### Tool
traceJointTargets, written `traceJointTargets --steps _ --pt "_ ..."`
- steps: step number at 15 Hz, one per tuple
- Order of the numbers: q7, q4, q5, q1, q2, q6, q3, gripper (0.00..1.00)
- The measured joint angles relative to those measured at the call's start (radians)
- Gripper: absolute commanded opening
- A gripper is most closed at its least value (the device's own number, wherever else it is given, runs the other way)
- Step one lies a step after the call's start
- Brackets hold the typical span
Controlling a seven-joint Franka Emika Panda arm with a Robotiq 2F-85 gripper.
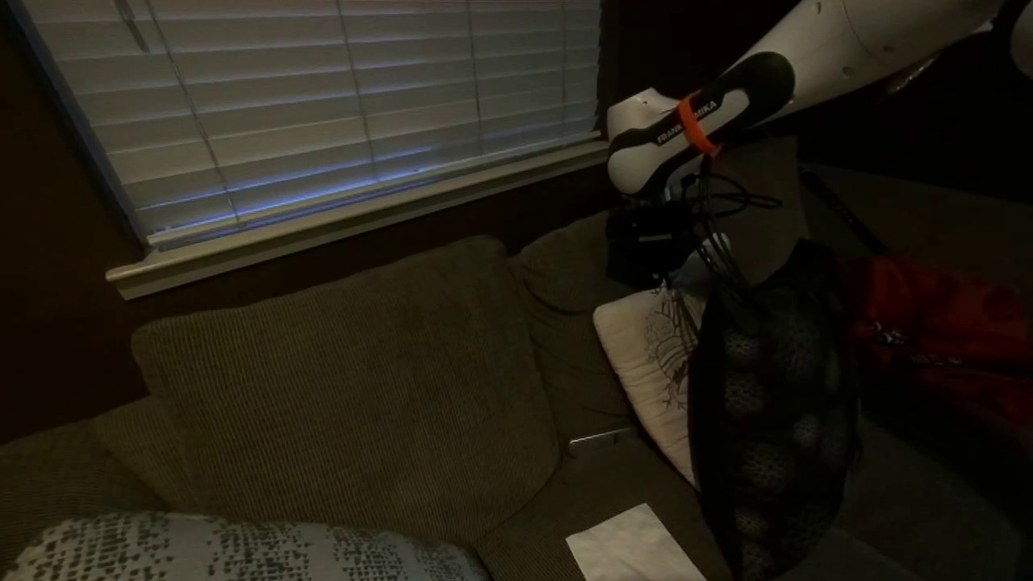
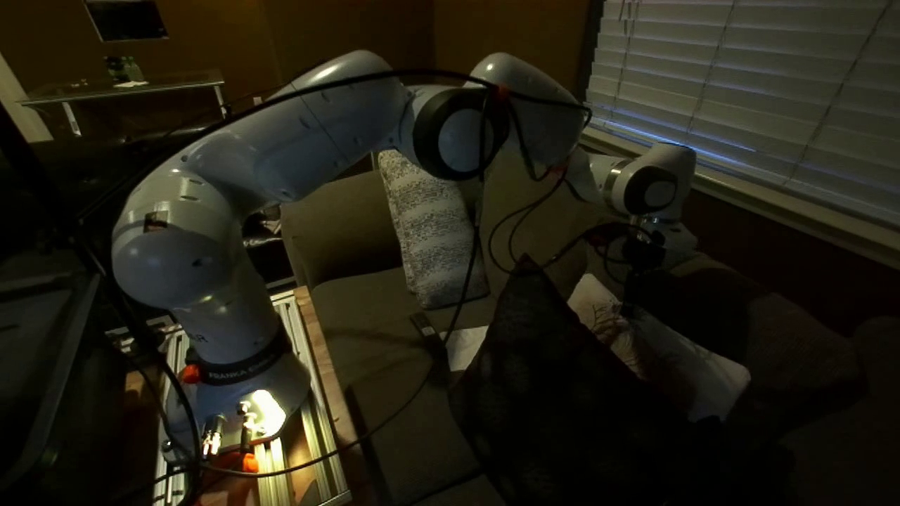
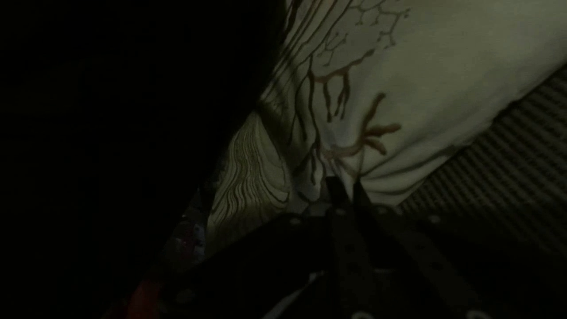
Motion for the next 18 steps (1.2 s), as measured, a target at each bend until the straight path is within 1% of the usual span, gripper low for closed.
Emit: traceJointTargets --steps 3,7,13,18 --pt "0.039 -0.06 0.0 0.026 -0.048 -0.008 0.001 0.01" --pt "0.082 -0.189 0.003 0.055 -0.147 0.006 0.008 0.01" --pt "0.122 -0.432 0.042 0.073 -0.336 0.087 0.033 0.01" --pt "0.149 -0.583 0.073 0.103 -0.431 0.172 0.072 0.01"
